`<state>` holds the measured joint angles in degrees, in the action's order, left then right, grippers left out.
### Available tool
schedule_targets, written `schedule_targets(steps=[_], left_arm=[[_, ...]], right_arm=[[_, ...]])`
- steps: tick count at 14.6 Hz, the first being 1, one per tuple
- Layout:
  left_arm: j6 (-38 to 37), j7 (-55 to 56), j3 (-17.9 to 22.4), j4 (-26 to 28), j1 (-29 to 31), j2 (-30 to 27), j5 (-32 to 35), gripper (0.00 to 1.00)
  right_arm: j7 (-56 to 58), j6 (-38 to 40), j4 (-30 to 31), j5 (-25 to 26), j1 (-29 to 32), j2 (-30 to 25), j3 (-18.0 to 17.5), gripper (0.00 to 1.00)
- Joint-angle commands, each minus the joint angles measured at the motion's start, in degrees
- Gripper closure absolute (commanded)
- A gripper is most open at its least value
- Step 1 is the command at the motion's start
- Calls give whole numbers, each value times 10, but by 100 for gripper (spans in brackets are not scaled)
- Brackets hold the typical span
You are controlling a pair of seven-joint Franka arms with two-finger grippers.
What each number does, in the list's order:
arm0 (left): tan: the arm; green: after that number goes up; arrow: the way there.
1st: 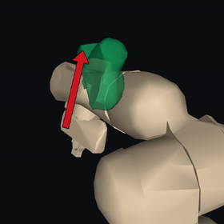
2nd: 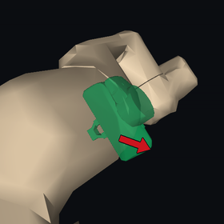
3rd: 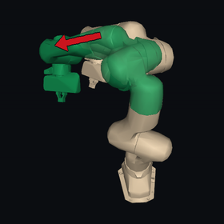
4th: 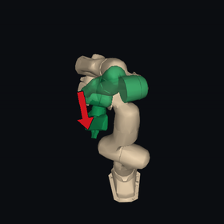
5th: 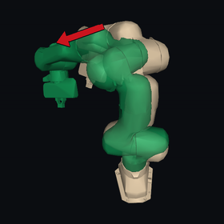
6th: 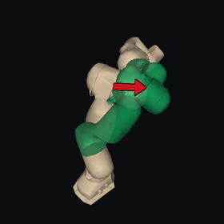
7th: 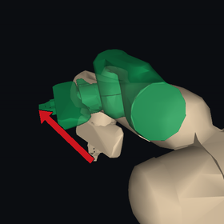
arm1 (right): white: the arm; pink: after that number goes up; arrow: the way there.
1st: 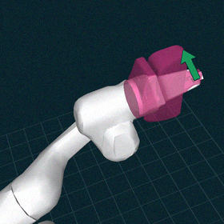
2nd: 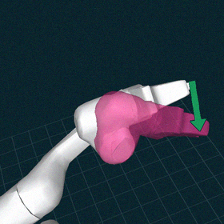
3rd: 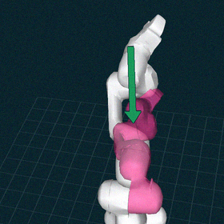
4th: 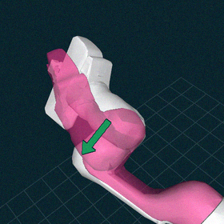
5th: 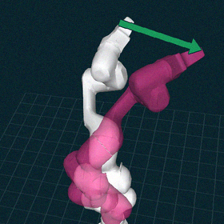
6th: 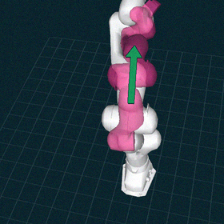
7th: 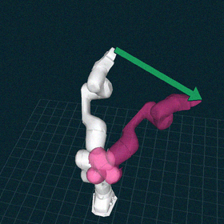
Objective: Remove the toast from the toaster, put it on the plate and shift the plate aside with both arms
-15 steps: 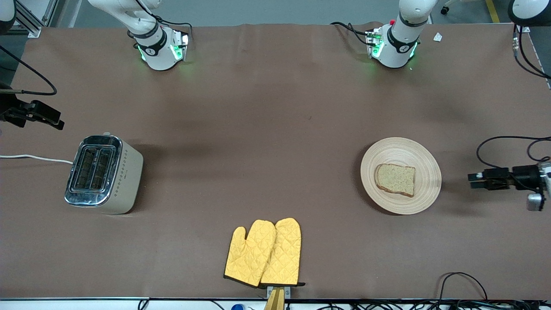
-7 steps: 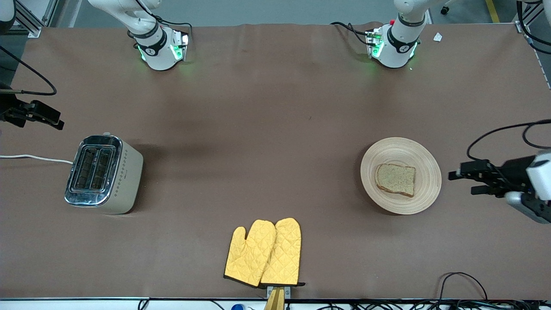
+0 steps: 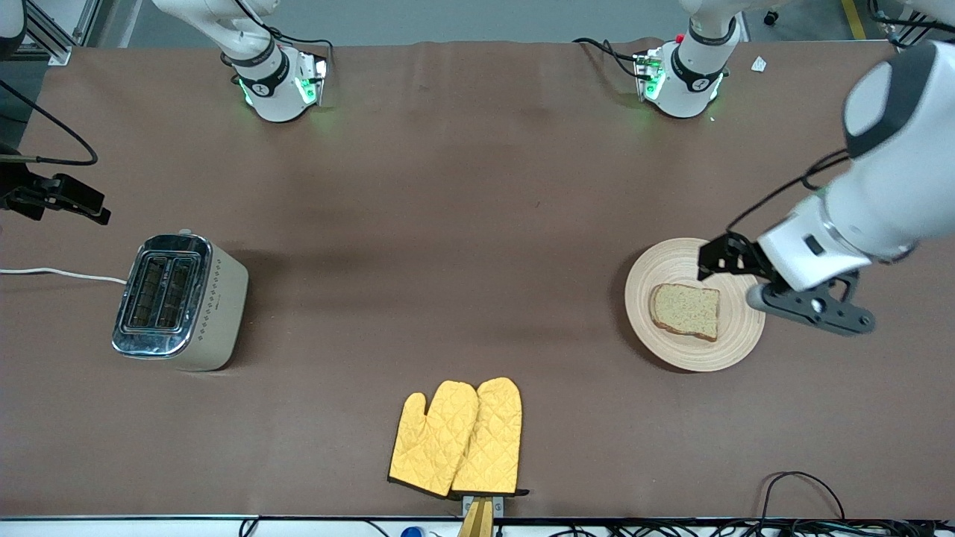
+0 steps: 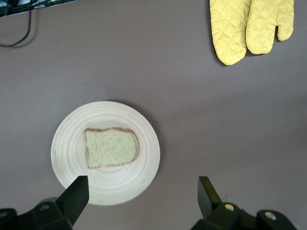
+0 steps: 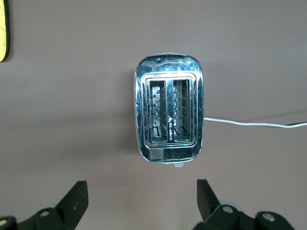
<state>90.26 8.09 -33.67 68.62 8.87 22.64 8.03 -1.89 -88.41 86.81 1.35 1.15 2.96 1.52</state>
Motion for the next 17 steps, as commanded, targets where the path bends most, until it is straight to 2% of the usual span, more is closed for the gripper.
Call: schedule_targets(steps=[1, 8, 9, 10, 12, 14, 17], left_arm=[[-33, 25, 9, 12, 9, -59, 11, 0], [-59, -15, 19, 17, 29, -85, 23, 0], [-59, -17, 47, 27, 15, -99, 18, 0], [-57, -22, 101, 50, -12, -123, -3, 0], [-44, -35, 179, 91, -47, -155, -69, 0], [-36, -62, 228, 118, -75, -175, -81, 0], [6, -103, 319, 198, -126, -225, -95, 0]], right_arm=[[-5, 6, -2, 0, 8, 0, -3, 0], [-6, 8, -2, 0, 7, 0, -3, 0], [-6, 8, -2, 0, 7, 0, -3, 0], [-6, 8, -2, 0, 7, 0, -3, 0], [-6, 8, -2, 0, 8, 0, -3, 0], [-6, 8, -2, 0, 7, 0, -3, 0], [-6, 8, -3, 0, 6, 0, -3, 0]])
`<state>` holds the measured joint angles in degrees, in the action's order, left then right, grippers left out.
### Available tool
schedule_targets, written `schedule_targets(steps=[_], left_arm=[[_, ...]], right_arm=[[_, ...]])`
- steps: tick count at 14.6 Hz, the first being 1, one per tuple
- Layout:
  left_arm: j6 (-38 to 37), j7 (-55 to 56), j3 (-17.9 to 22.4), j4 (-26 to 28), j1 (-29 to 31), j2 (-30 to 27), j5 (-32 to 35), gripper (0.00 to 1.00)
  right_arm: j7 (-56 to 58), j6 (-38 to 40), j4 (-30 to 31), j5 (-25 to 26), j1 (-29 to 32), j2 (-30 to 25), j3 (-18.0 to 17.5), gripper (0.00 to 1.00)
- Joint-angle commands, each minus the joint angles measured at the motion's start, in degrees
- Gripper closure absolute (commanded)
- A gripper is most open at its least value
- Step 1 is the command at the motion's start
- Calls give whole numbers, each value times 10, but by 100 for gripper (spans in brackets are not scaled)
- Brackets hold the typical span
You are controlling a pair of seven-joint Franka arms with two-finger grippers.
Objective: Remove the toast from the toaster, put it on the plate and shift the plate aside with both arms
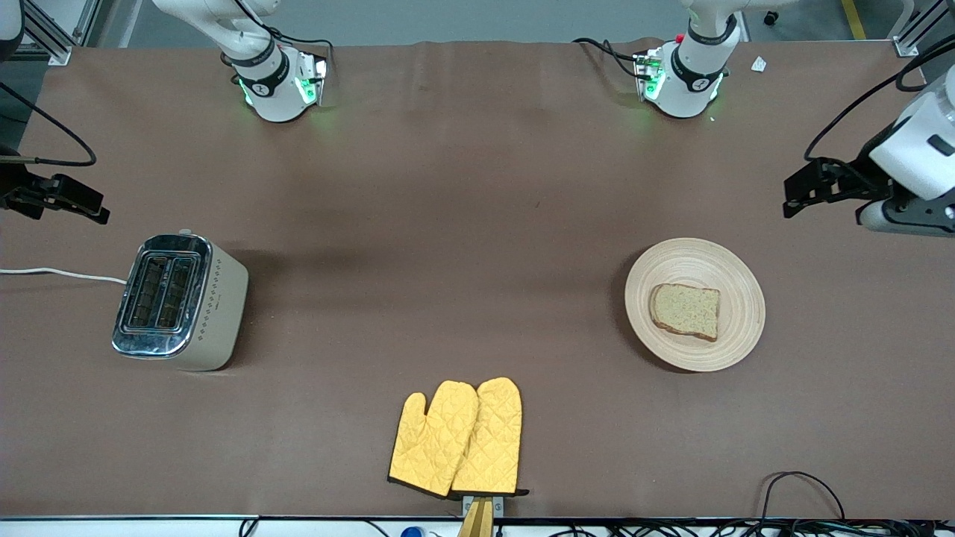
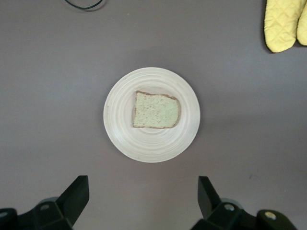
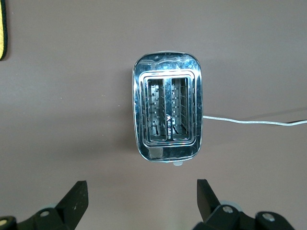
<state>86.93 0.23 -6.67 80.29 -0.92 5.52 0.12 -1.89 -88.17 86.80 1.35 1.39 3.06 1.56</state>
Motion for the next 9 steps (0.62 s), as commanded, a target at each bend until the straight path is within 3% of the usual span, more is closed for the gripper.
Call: schedule_targets(steps=[1, 4, 9], left_arm=[[53, -28, 61, 110, -39, -73, -18, 0], [85, -16, 65, 159, -48, -104, -12, 0], [80, -18, 59, 116, -47, -74, 8, 0]], right_arm=[[-6, 5, -3, 0, 5, -1, -3, 0], [-6, 6, -2, 0, 5, -1, -3, 0], [-6, 6, -2, 0, 5, -1, -3, 0]])
